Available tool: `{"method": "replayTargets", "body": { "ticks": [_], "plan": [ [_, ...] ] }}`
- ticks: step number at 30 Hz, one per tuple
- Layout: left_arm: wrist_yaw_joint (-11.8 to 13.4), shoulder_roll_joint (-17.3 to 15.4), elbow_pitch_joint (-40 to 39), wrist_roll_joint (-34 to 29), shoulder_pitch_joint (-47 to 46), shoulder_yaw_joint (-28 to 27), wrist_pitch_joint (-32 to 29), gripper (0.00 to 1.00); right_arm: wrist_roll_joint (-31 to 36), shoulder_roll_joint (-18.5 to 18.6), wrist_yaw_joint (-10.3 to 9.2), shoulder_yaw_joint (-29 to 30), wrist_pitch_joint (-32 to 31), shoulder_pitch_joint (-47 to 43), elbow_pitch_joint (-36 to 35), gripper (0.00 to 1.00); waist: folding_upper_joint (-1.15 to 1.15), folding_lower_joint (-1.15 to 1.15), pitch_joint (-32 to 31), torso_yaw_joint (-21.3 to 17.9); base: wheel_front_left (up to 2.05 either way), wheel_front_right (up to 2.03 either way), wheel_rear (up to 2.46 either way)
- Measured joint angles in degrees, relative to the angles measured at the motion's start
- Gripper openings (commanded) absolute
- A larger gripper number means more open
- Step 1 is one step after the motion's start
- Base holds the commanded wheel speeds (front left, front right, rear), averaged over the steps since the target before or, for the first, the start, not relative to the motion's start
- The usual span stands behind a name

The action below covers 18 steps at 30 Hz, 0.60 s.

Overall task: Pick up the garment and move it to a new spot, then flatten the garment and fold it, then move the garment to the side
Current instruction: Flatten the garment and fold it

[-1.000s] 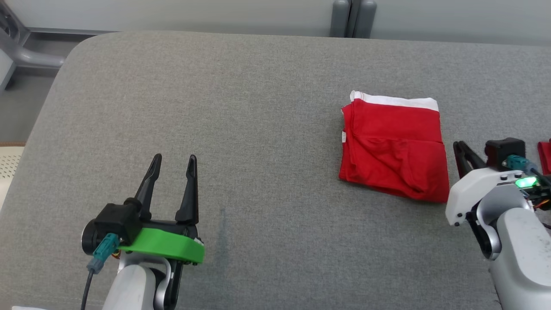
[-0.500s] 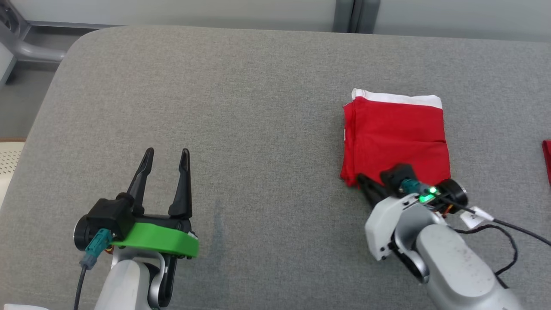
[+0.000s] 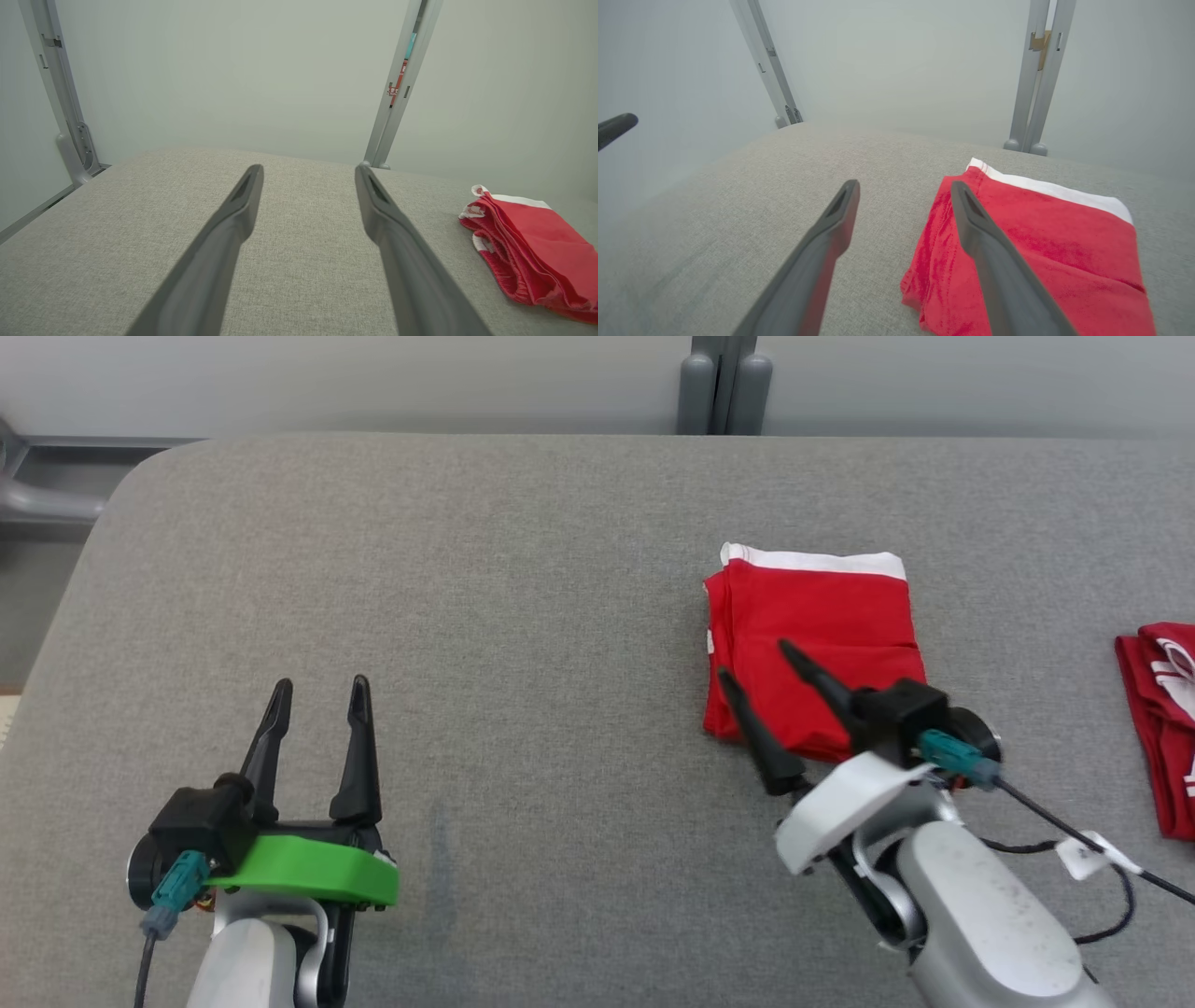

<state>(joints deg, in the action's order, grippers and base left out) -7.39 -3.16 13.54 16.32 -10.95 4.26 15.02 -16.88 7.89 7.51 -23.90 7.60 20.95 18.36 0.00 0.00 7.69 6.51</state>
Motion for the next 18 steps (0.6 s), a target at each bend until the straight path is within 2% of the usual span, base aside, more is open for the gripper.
{"method": "replayTargets", "body": {
  "ticks": [3, 8, 13, 18],
  "plan": [
    [0.00, -0.01, -0.03, -0.11, 1.21, -1.37, 0.00, 1.00, 2.45, -0.45, 0.00, 8.89, 1.08, -3.58, -3.36, 1.00, 0.00, 0.00, -1.06, -1.10, 0.00, 0.00, 0.00],
    [0.00, -0.05, -0.38, -0.67, 3.24, -3.96, 0.00, 1.00, 6.44, -1.02, 0.00, 18.51, -0.20, -7.94, -9.07, 1.00, 0.00, 0.00, -2.28, -3.55, 0.00, 0.00, 0.00],
    [0.00, -0.02, -0.21, -1.46, 4.69, -5.30, 0.00, 1.00, 7.50, -0.62, 0.00, 22.65, -2.59, -10.65, -10.21, 1.00, 0.00, 0.00, -3.34, -6.23, 0.00, 0.00, 0.00],
    [0.00, -0.03, -0.05, -1.64, 6.15, -5.97, 0.00, 1.00, 7.13, 0.09, 0.00, 23.24, -3.05, -11.33, -9.13, 1.00, 0.00, 0.00, -4.58, -8.13, 0.00, 0.00, 0.00]
  ]
}}
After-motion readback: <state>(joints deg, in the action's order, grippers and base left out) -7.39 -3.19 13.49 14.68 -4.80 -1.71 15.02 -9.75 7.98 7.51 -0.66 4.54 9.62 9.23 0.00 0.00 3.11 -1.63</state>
